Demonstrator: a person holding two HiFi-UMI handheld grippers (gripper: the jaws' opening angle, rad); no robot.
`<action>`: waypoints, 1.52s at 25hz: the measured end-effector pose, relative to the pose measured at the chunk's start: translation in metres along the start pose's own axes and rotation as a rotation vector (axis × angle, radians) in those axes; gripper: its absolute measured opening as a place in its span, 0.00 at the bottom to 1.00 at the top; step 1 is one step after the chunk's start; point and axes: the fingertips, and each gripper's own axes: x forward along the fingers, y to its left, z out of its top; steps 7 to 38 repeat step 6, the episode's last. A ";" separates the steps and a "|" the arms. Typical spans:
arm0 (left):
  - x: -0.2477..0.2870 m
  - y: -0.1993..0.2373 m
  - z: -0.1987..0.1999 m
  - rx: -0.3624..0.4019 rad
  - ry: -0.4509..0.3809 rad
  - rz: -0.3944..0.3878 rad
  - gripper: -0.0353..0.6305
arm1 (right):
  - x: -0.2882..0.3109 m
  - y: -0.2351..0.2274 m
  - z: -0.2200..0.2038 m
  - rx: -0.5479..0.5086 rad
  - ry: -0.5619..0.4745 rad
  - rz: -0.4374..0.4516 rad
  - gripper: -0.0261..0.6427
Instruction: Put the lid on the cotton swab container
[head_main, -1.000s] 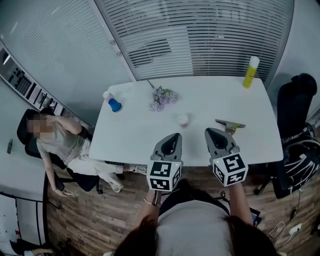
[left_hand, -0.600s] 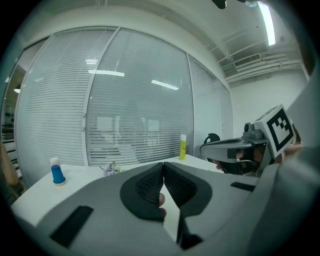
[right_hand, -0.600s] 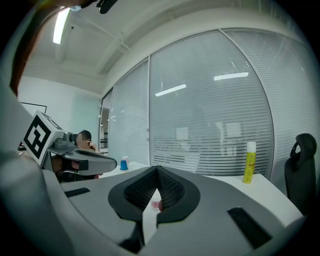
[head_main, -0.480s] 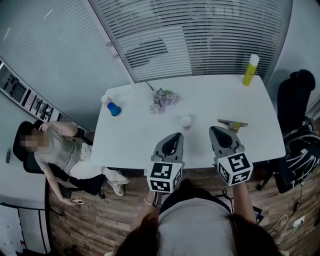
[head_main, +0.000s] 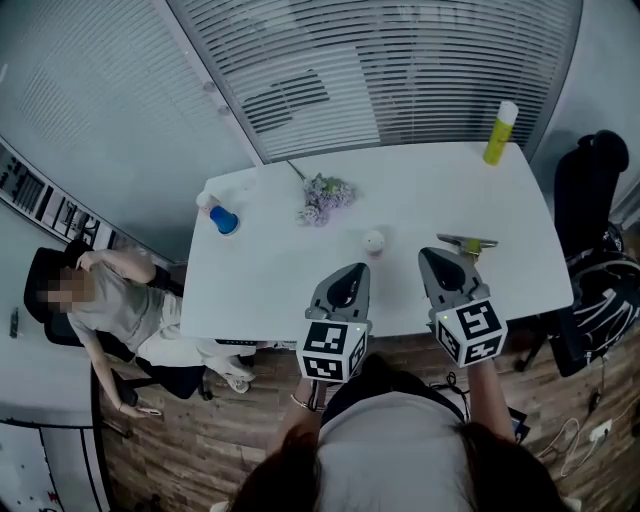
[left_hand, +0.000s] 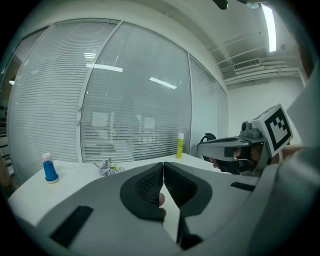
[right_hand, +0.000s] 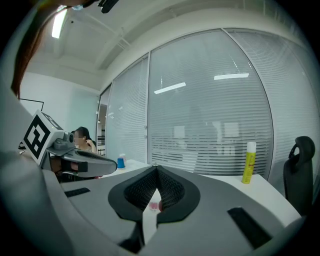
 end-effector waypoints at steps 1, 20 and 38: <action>0.001 0.001 0.000 0.000 0.001 -0.004 0.09 | 0.001 0.000 0.000 0.000 0.001 -0.002 0.07; 0.005 0.006 -0.001 0.002 0.002 -0.018 0.09 | 0.008 0.001 -0.001 -0.003 0.009 -0.009 0.07; 0.005 0.006 -0.001 0.002 0.002 -0.018 0.09 | 0.008 0.001 -0.001 -0.003 0.009 -0.009 0.07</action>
